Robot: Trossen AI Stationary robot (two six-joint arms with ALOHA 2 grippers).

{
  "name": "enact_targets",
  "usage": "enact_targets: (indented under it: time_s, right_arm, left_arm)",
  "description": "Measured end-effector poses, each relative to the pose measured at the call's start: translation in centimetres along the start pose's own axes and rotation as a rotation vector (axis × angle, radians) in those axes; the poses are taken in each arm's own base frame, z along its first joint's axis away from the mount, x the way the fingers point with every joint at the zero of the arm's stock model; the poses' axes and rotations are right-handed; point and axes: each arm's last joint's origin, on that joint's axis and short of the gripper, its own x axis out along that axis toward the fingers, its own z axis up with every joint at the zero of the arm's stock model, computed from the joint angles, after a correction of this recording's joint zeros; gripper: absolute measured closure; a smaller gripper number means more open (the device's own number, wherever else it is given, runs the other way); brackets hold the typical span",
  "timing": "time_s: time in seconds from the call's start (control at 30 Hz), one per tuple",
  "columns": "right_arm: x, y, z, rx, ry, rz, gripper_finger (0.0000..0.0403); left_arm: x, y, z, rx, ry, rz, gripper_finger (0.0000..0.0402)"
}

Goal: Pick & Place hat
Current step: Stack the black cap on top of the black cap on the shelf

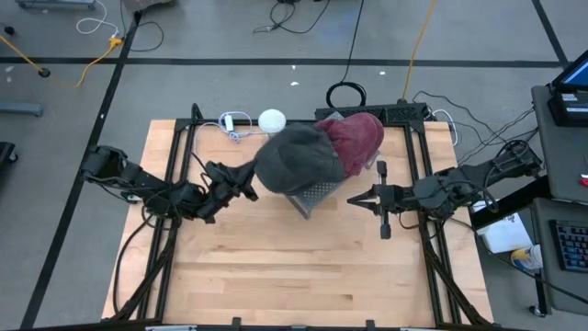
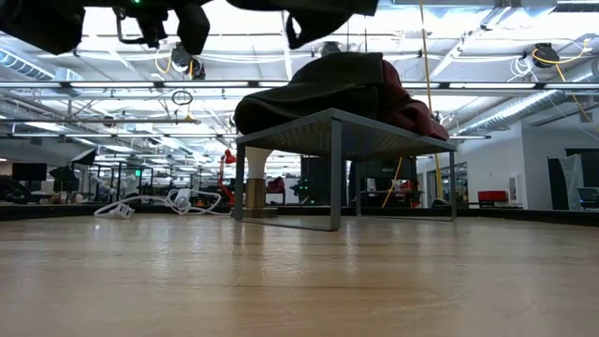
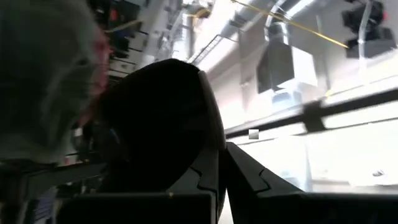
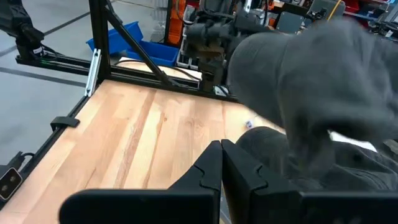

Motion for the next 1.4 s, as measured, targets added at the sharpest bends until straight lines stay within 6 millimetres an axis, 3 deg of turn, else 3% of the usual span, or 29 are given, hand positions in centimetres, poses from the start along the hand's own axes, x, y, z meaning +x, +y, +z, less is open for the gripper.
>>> enact_targets:
  time_s: [0.2,0.67,1.2,1.4]
  right_arm:
    - [0.0,0.0,0.1,0.003,-0.005,-0.002,0.0403]
    - [0.0,0.0,0.1,0.037,-0.006,-0.002,0.0403]
    - [0.1,0.0,0.0,0.116,-0.004,0.001,0.0403]
    - [0.1,0.0,0.0,0.117,-0.004,0.002,0.0403]
  left_arm:
    - [-1.1,1.2,-0.7,-0.011,-0.055,0.126,0.0394]
    - [-1.4,4.7,2.2,-0.058,-0.176,0.271,0.0391]
    - [-1.7,5.4,2.3,-0.014,-0.177,0.328,0.0186]
    - [-2.2,5.8,2.0,0.002,-0.162,0.367,0.0162]
